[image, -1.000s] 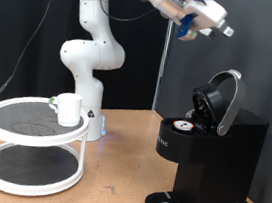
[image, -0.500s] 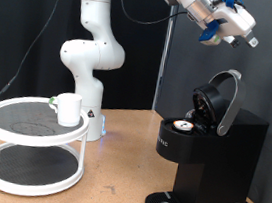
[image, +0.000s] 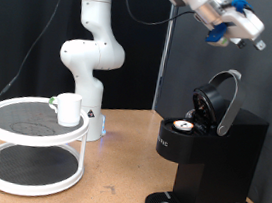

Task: Make a cup of coffee with the keurig machine

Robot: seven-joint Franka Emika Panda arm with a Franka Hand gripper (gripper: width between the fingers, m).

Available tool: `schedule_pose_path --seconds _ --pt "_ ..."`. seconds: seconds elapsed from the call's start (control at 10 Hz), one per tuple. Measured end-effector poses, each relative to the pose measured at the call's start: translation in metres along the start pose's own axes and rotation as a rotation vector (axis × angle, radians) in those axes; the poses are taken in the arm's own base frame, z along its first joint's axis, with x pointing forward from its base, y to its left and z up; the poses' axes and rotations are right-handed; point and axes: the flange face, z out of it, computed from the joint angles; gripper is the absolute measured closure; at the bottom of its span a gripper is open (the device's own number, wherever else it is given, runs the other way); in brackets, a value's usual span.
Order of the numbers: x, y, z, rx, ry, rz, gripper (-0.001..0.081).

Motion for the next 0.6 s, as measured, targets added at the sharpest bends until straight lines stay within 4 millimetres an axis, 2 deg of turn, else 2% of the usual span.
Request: schedule_pose_path --seconds 0.3,0.6 --pt "-0.010 0.022 0.037 -0.006 0.054 -0.033 0.0071" --pt "-0.013 0.037 0.052 -0.014 0.076 -0.072 0.0071"
